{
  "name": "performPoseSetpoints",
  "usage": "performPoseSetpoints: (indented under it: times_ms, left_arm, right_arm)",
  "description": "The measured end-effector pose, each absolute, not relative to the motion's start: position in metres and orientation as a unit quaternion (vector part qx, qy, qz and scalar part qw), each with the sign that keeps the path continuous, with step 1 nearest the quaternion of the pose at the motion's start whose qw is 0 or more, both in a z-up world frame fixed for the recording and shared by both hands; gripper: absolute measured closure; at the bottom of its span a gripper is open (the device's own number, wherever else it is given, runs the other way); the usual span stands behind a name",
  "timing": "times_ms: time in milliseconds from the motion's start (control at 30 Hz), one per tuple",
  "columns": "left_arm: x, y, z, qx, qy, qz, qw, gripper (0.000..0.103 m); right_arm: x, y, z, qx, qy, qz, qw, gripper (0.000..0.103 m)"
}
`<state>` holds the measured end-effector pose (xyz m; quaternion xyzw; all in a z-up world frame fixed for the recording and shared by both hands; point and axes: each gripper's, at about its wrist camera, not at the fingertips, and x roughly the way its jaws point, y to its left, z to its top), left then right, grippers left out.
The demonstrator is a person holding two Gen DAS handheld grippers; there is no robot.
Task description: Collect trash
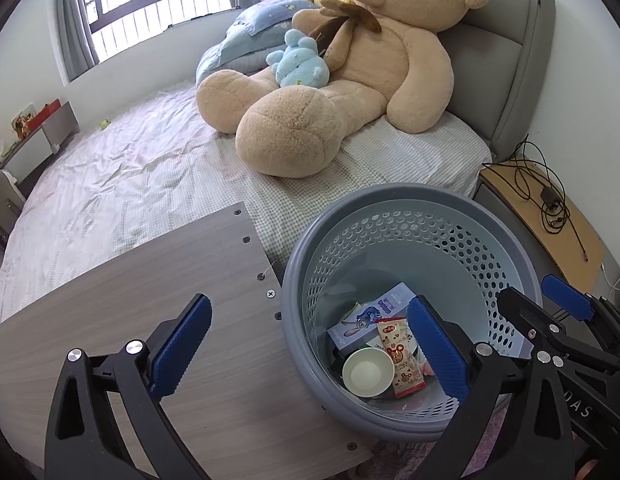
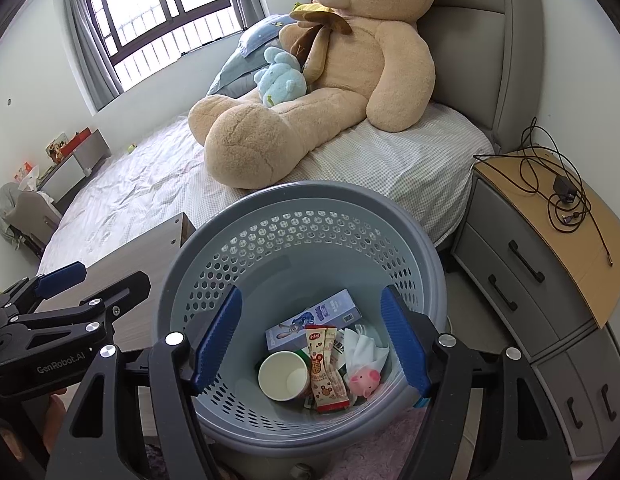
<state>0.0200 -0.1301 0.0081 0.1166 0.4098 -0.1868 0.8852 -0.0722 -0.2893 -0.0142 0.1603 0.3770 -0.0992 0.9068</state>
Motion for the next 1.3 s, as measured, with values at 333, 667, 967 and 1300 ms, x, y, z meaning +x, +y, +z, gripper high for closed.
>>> performPoseSetpoints:
  times_ms: [333,667,967,1300]
  left_arm:
    - [0.0209,-0.131,0.0077,0.12,0.412,-0.182,0.885,0.006]
    - [0.0195,-0.128,0.0092,0.12,0.405,-0.179,0.888,0.006]
    - [0.019,-0.129,0.0102,0.122,0.405,-0.179,0.888,0.006]
    - [0.021,-0.1294,0.0094,0.12,0.409,-0.18,0.886,0.006]
  right_arm:
    - [-0.072,-0.2897,-0.0141,0.16,0.377,-0.099,0.907,0.034]
    - [-0.0729,-0.2898,-0.0146,0.161,0.377,-0.099,0.907,0.034]
    - [-0.0728,-0.2901,-0.0145,0.162,0.377,-0.099,0.907,0.034]
    - [-0.0731,-0.2891,-0.0138,0.163,0.375,-0.099,0.907,0.034]
